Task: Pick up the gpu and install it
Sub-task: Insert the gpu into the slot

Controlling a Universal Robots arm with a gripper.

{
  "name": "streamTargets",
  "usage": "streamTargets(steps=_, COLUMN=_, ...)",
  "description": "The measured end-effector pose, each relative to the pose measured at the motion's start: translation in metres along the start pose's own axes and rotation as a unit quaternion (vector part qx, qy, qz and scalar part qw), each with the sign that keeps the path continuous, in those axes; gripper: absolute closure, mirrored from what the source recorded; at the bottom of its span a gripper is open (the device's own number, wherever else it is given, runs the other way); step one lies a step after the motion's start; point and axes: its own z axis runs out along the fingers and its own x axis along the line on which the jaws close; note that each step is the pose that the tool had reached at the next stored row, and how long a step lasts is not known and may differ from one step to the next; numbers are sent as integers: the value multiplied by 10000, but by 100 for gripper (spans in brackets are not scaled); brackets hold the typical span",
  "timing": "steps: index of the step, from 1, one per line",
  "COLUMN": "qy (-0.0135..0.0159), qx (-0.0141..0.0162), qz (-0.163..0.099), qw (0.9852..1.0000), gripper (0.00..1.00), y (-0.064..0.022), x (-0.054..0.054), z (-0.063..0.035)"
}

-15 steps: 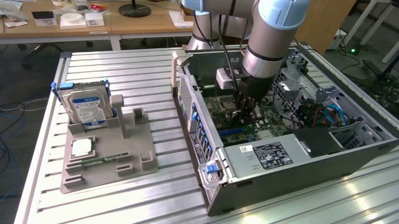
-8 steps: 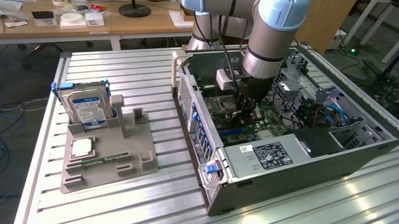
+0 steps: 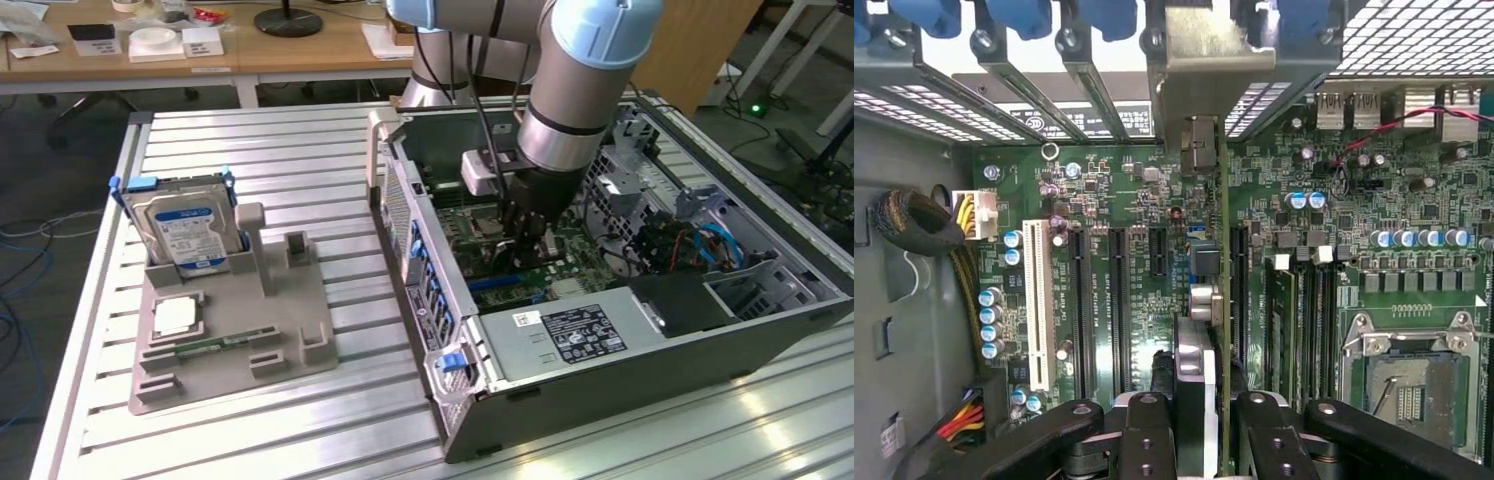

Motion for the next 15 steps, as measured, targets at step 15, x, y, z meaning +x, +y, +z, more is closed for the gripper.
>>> streamTargets(steps=15, qy=0, qx=0, qz=0, qw=10000, gripper=71, y=55, x=17, z=32)
